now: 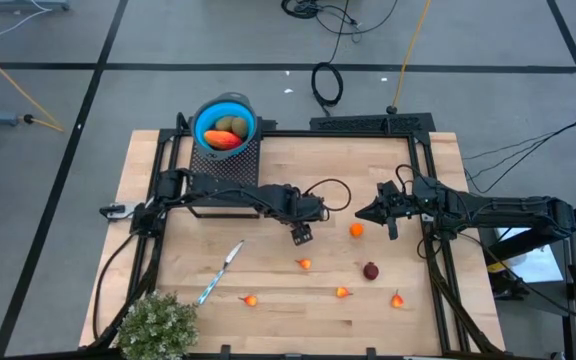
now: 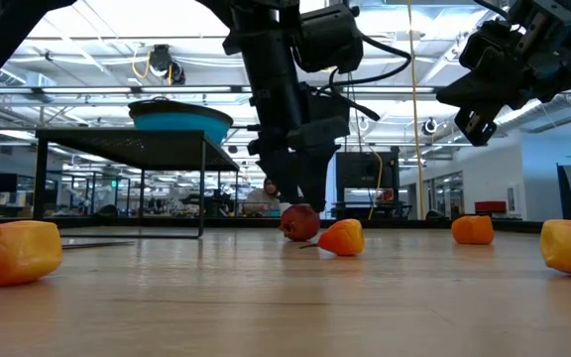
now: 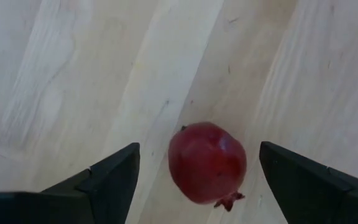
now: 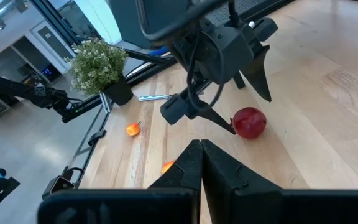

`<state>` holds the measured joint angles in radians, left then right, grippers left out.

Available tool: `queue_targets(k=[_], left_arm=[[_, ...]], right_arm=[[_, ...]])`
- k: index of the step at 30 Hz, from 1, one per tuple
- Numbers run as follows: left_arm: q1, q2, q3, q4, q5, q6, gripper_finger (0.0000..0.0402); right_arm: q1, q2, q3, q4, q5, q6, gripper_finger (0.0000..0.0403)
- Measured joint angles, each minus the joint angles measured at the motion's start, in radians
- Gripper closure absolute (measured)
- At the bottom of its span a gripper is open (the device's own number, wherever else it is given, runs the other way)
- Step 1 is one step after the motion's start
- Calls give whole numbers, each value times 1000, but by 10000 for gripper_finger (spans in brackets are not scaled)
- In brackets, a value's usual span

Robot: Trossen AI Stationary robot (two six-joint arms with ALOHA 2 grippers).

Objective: Pick & Place Fruit
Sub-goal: Put the red pomegranate into the blue strainer bowl on the shelf

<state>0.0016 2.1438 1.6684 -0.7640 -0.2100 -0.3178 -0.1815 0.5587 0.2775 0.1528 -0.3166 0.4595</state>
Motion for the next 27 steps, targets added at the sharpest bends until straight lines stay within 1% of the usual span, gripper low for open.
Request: queue_targets(k=[5,8,16,19,23,27], left_arm=[[0,2,0,10,-4,1,100],[0,2,0,5,-29,1,118],[0,2,0,7,-26,1,187],[0,2,0,8,-15,1,205],[-4,2,0,11,-15,-10,211],[-4,2,0,16,22,-44,192]], right_arm=[[0,0,0,0,0,0,403],[0,0,0,0,0,0,403],[0,0,0,0,0,0,403],[0,0,0,0,0,0,403],[0,0,0,0,0,0,403],[0,0,0,0,0,0,403]])
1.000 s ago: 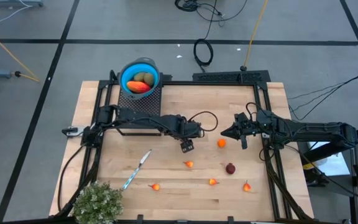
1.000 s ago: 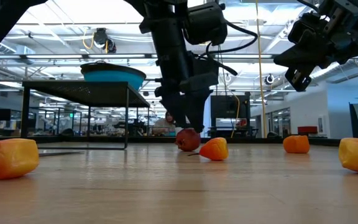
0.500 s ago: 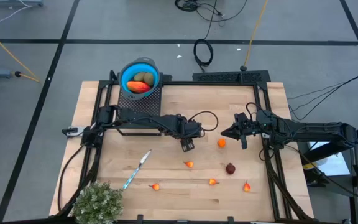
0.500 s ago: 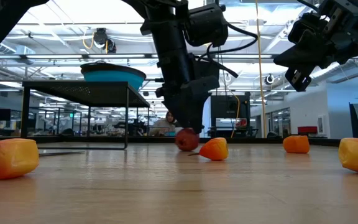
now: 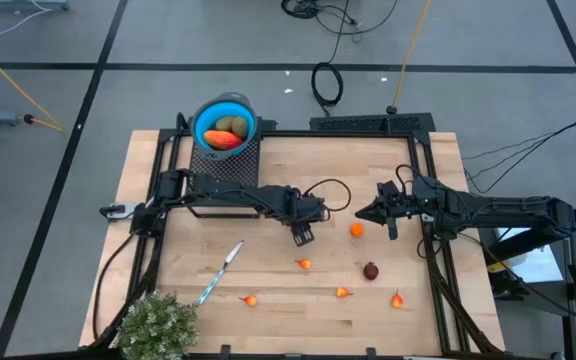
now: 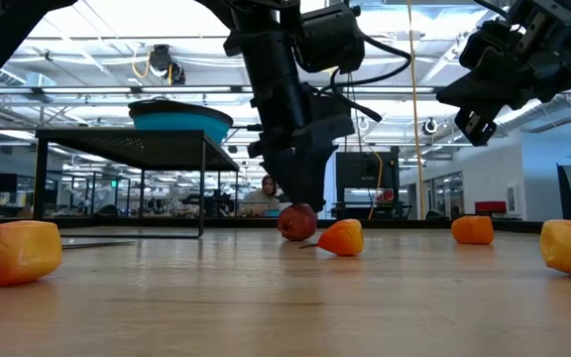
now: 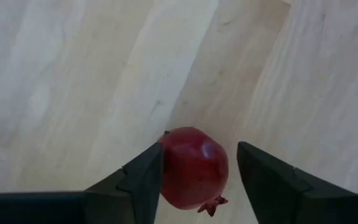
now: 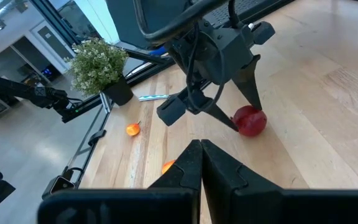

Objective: Pick & Place Fruit
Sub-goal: Put the red pomegranate into the blue strainer bowl on the shelf

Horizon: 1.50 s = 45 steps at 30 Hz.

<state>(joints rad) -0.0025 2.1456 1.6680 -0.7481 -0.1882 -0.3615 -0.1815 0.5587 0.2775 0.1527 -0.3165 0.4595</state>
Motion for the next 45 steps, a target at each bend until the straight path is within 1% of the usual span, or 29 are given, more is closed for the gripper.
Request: queue_targets(k=[7,9,12,15,19,23,34,38,45], left_arm=[[0,0,0,4,4,-10,136],[0,-1,-15,27,5,-16,125],[-2,-1,-54,62,7,-28,116],[-5,0,-65,65,12,-34,116],[-6,-1,-69,66,6,-33,126],[-6,-1,-69,70,4,-30,145],[-6,-1,-68,69,3,-26,222],[-5,-7,-41,57,3,-13,226],[-5,-37,58,36,-5,36,221]], right_arm=[[0,0,0,0,0,0,403],[0,0,0,0,0,0,403],[0,0,0,0,0,0,403],[0,0,0,0,0,0,403],[0,0,0,0,0,0,403],[0,0,0,0,0,0,403],[0,0,0,0,0,0,403],[0,0,0,0,0,0,403],[0,0,0,-1,0,0,403]])
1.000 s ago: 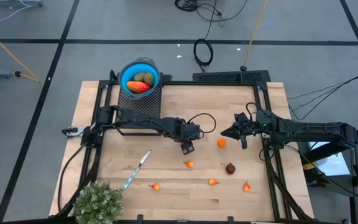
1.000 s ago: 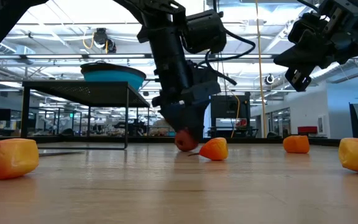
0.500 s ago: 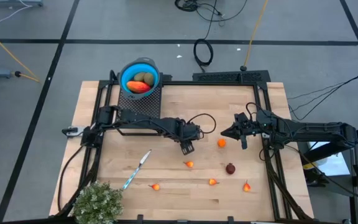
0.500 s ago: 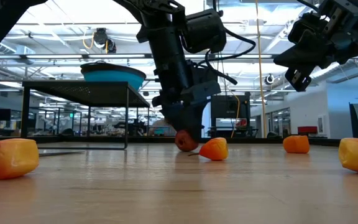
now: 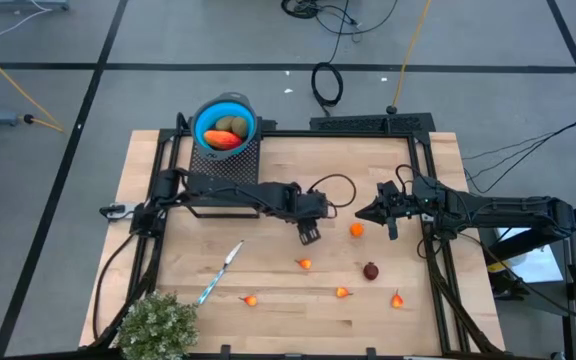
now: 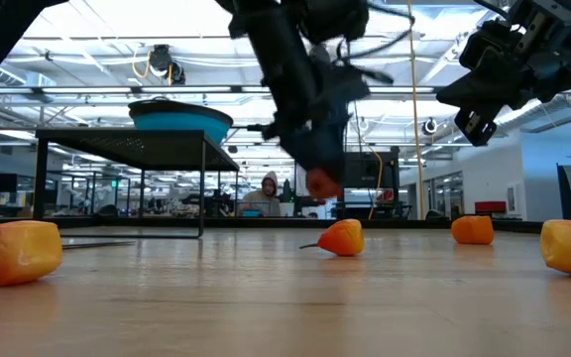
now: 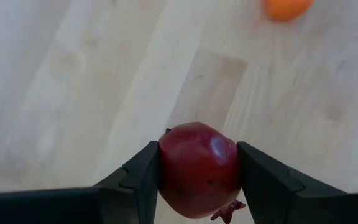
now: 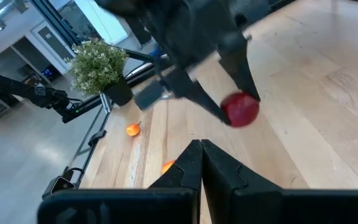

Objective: Pick & Place Fruit
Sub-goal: Put the red pomegranate into the blue strainer bowl on the shelf

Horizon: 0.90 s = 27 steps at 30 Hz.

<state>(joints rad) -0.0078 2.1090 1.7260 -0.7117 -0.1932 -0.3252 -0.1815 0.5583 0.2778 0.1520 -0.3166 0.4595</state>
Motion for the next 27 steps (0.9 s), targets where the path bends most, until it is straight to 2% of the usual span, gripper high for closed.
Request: queue_targets(k=[13,22,27], left_arm=[[-36,-169,126,-39,-30,10,220],[-69,-338,134,-33,-245,8,220],[-48,-417,134,-33,-298,5,220]], right_arm=[[0,1,1,0,0,0,403],[0,1,1,1,0,0,403],[0,1,1,1,0,0,403]])
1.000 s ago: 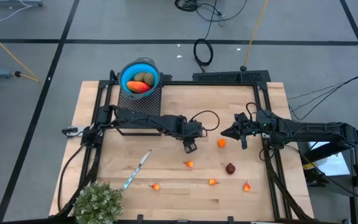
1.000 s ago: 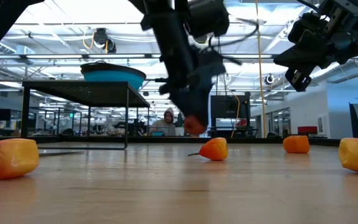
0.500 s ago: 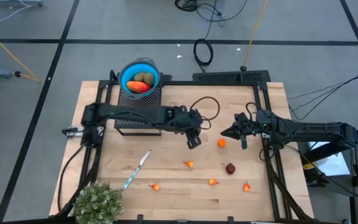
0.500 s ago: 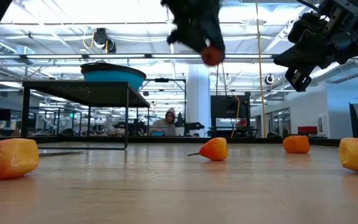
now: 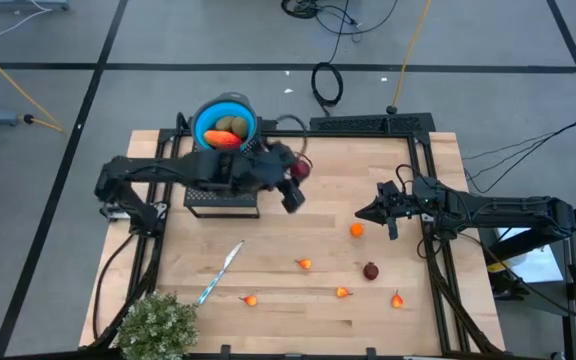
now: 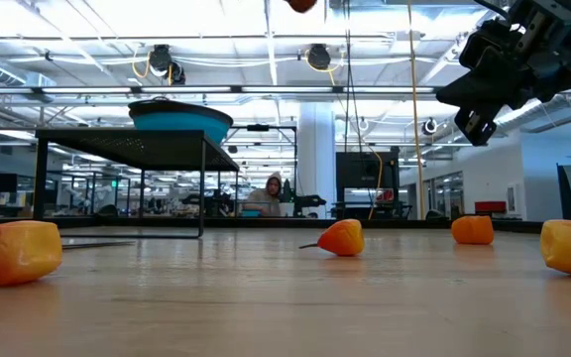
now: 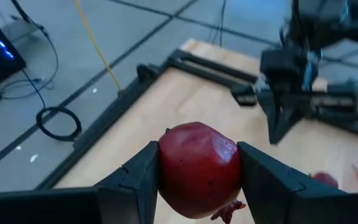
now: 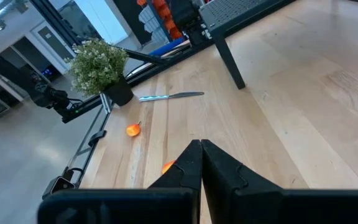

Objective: Pick & Place Fruit
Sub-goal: Put the red pomegranate into the blue strainer bowl on the shelf

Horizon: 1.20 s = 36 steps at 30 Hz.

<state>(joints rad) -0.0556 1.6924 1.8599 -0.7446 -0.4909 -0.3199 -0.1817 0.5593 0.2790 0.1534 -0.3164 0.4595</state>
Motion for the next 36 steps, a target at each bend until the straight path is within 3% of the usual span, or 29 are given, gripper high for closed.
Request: queue_targets(k=[3,5,18,26,31,36], left_arm=[[19,-47,0,14,11,3,220],[31,-74,0,44,73,29,220],[51,-138,0,372,873,265,220],[49,-104,-1,595,1257,274,220],[34,-91,-1,744,1420,285,220],[31,-92,-1,743,1459,297,220]], right_arm=[[0,0,0,0,0,0,403],[0,0,0,0,0,0,403],[0,0,0,-1,0,0,403],[0,0,-1,-1,0,0,403],[0,0,-1,-5,0,-1,403],[0,0,-2,-5,0,-11,403]])
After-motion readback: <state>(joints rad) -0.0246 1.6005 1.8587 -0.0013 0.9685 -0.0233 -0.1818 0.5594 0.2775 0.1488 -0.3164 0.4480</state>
